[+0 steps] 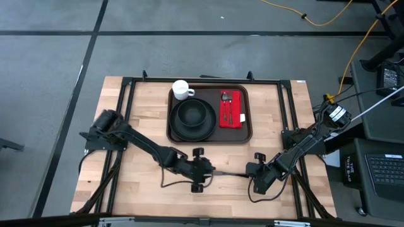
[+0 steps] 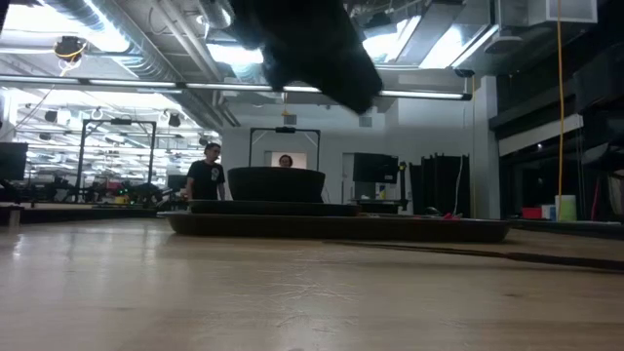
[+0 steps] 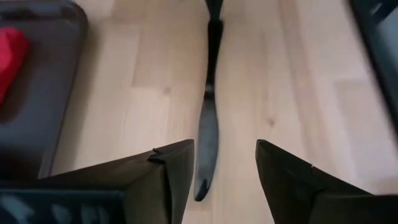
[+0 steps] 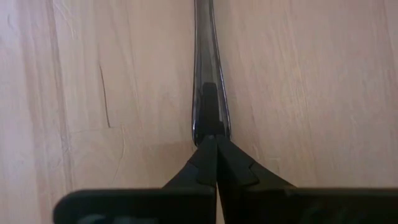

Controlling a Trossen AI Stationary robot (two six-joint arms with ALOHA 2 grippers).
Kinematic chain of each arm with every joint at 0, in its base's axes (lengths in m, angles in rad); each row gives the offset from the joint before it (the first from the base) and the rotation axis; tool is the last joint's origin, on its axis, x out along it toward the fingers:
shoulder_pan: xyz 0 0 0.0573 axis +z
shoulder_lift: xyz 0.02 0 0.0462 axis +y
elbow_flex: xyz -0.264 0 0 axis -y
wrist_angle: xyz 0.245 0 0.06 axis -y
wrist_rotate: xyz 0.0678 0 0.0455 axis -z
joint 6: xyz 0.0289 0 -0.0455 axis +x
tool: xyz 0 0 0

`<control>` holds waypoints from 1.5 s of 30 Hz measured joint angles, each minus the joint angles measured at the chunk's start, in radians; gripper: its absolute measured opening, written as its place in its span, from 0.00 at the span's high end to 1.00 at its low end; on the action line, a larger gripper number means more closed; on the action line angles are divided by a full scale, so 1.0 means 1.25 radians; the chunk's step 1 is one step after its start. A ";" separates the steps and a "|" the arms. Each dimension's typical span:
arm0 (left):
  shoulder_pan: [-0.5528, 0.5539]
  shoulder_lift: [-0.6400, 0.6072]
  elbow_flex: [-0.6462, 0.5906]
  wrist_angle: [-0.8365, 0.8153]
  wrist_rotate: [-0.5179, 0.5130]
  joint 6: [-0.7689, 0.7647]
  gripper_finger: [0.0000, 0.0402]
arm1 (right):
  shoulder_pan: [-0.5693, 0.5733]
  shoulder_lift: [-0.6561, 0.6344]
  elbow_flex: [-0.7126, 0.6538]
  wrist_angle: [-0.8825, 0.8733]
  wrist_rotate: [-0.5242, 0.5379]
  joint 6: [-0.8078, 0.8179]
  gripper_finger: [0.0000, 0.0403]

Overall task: Set up tray
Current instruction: Put the black table knife on the red napkin to the right of the black fork

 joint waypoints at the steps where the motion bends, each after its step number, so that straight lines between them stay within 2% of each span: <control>1: 0.002 0.022 0.029 -0.033 0.001 0.000 0.59 | 0.000 0.000 0.000 0.001 0.000 0.000 1.00; 6: 0.011 0.122 0.160 -0.185 0.014 -0.018 0.59 | 0.000 0.000 -0.001 0.015 0.002 0.000 1.00; 12: 0.019 0.197 0.243 -0.238 0.065 -0.019 0.59 | -0.001 0.001 -0.001 0.022 0.006 0.002 1.00; 20: 0.034 0.209 0.243 -0.264 0.074 -0.063 0.59 | -0.001 0.001 -0.001 0.029 0.009 0.003 1.00; 32: 0.036 0.210 0.241 -0.275 0.085 -0.063 0.59 | -0.001 0.001 -0.001 0.040 0.020 0.003 1.00; 45: 0.037 0.262 0.244 -0.286 0.106 -0.056 0.59 | -0.001 0.001 -0.001 0.040 0.020 0.005 1.00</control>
